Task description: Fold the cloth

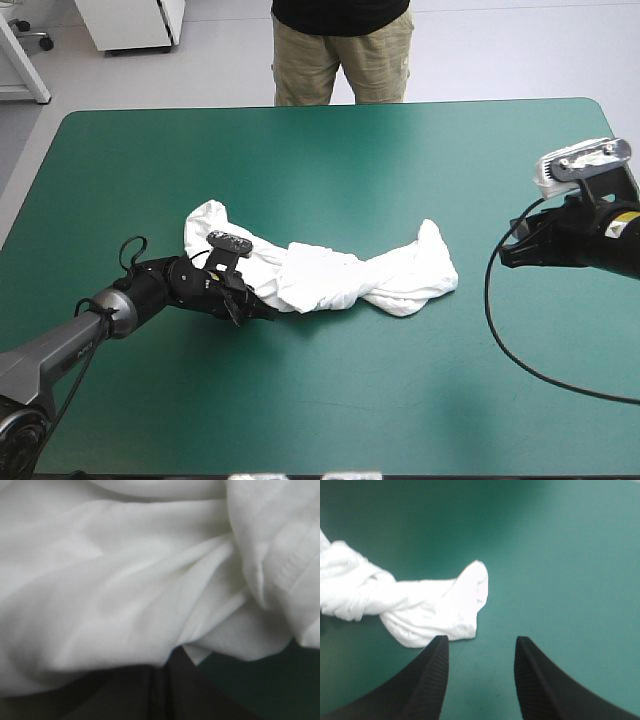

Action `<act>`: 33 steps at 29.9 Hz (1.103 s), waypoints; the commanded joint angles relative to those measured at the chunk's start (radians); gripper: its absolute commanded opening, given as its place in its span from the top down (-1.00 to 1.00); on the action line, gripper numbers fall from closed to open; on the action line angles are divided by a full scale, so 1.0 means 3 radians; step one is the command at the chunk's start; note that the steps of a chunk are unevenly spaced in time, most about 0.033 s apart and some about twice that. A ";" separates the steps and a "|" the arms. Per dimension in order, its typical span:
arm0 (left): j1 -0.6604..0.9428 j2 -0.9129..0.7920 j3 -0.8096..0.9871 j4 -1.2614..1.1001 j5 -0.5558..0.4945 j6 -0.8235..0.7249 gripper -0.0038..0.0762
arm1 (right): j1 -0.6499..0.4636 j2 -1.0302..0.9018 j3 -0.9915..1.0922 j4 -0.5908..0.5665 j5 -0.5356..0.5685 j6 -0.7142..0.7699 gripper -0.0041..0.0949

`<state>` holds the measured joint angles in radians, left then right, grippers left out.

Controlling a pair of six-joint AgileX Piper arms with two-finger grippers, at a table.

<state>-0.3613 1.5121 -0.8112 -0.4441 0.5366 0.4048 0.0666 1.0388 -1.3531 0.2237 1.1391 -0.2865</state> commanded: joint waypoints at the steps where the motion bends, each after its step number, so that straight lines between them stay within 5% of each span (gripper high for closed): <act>1: -0.0025 -0.0189 -0.0010 0.0008 0.0287 -0.0012 0.93 | -0.0019 0.0243 0.0024 0.0048 0.0065 0.0097 0.11; 12: -0.0025 -0.0264 -0.0010 0.0015 0.0307 -0.0012 0.93 | -0.0018 0.1038 0.0767 0.0537 -0.0753 -0.0176 0.11; 26: -0.0025 -0.0264 -0.0010 0.0015 0.0293 -0.0012 0.93 | 0.0298 0.1922 0.0798 0.0762 -0.1093 -0.0458 0.05; 30: -0.0025 -0.0264 -0.0010 0.0015 0.0293 -0.0012 0.93 | 0.0317 0.2088 0.0798 0.0772 -0.1085 -0.0402 0.22; 33: -0.0025 -0.0264 -0.0010 0.0015 0.0293 -0.0012 0.93 | 0.0317 0.2089 0.0798 0.0772 -0.1074 -0.0409 0.57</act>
<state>-0.3622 1.4697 -0.7974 -0.4292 0.6290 0.4048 0.1613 1.6955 -1.0942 0.4332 0.8215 -0.4048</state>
